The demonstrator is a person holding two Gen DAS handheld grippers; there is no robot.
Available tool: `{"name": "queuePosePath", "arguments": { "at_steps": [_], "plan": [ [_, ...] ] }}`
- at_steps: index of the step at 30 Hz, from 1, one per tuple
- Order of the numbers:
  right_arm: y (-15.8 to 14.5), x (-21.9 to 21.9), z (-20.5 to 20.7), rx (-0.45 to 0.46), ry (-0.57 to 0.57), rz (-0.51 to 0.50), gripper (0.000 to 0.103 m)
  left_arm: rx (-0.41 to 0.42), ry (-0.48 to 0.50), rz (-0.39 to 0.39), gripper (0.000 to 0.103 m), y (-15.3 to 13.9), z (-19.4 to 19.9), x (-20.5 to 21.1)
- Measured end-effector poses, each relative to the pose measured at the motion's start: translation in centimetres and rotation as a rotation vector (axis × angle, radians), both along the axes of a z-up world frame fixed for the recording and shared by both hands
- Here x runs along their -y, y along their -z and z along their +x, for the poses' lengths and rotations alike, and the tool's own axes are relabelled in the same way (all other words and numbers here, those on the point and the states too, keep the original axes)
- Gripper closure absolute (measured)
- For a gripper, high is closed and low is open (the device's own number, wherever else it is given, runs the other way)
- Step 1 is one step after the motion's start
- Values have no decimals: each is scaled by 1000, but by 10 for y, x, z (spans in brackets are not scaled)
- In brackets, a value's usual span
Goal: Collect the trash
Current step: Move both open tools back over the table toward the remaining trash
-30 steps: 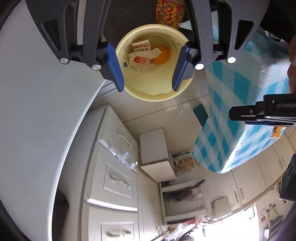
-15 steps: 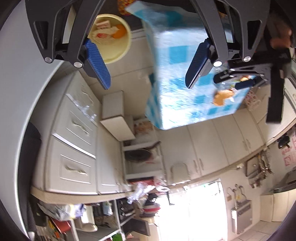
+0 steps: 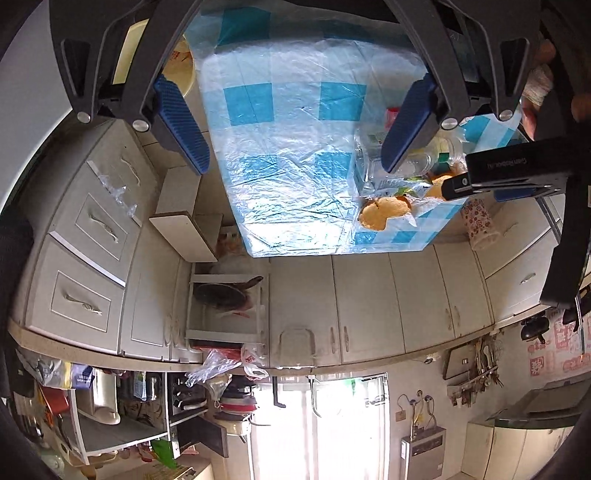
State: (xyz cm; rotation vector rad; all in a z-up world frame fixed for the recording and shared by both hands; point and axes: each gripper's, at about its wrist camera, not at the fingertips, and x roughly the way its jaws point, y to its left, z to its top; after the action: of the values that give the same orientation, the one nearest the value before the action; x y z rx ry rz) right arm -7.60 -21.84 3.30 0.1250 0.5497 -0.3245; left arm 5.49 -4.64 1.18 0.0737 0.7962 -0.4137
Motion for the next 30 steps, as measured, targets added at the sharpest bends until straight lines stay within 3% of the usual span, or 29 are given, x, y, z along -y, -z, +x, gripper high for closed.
{"name": "queuePosePath", "arguments": {
  "at_steps": [11, 30],
  "plan": [
    [12, -16, 15, -54, -9, -66, 11, -20, -64, 30, 10, 12, 11, -35],
    [17, -19, 20, -89, 6, -94, 10, 11, 32, 161, 10, 24, -1, -22]
  ]
}}
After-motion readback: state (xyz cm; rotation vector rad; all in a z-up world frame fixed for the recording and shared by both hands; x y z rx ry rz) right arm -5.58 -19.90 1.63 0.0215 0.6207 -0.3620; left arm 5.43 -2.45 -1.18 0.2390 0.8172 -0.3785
